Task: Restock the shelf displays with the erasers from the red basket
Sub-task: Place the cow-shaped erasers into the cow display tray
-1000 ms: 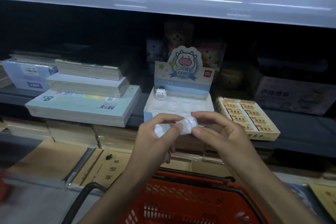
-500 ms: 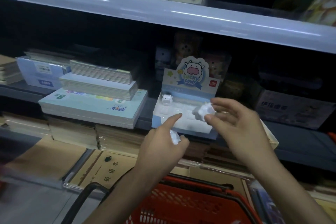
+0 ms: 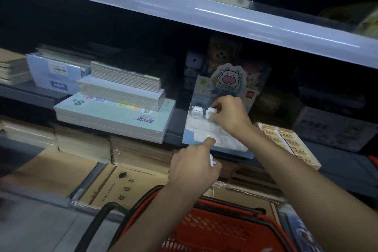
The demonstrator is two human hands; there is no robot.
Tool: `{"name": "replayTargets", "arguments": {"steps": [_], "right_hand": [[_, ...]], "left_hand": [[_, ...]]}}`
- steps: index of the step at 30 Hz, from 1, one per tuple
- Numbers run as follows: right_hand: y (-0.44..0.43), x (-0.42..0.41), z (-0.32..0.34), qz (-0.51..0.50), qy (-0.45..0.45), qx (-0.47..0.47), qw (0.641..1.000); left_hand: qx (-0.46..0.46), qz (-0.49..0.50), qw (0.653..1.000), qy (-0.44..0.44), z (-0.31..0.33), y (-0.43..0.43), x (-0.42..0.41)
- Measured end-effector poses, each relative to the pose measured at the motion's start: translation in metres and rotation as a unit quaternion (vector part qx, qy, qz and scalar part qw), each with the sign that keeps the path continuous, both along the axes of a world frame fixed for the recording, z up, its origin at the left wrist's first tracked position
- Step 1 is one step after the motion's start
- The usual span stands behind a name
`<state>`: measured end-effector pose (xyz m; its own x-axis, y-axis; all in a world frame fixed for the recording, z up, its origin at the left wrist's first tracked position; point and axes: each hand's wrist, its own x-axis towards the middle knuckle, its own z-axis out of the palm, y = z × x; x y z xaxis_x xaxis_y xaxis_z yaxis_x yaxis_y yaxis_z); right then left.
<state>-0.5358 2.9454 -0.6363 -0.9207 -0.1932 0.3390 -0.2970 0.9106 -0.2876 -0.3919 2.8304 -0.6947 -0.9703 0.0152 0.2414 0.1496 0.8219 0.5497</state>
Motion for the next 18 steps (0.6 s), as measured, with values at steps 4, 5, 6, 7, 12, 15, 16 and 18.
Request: {"name": "replayTargets", "arguments": {"steps": [4,5,6,7,12,15,16,18], "right_hand": [[-0.004,-0.004,0.002,-0.01,-0.014,0.002,1.0],[-0.004,-0.004,0.001,-0.01,-0.012,0.003,1.0],[-0.004,-0.004,0.0,-0.007,-0.007,0.008,1.0],[-0.003,-0.004,-0.002,-0.003,0.0,0.019,1.0],[0.0,0.01,-0.001,0.018,0.006,0.078,0.997],[0.008,0.036,0.012,0.018,0.042,0.059,0.997],[0.013,0.049,0.017,0.016,0.057,0.032,0.998],[0.026,0.08,0.026,0.014,0.045,-0.079,0.996]], "left_hand": [[-0.005,0.0,1.0,0.005,-0.001,-0.001,-0.004],[-0.005,0.0,1.0,0.006,-0.001,-0.001,-0.005],[-0.004,-0.001,1.0,0.008,-0.002,-0.001,-0.005],[-0.007,0.0,1.0,0.009,-0.003,-0.001,-0.006],[0.017,0.018,0.999,0.03,0.001,-0.001,-0.005],[0.082,0.038,0.993,0.078,0.011,0.001,0.004],[0.129,0.027,0.988,0.074,0.016,0.002,0.008],[0.239,-0.002,0.97,0.037,0.023,0.004,0.014]]}}
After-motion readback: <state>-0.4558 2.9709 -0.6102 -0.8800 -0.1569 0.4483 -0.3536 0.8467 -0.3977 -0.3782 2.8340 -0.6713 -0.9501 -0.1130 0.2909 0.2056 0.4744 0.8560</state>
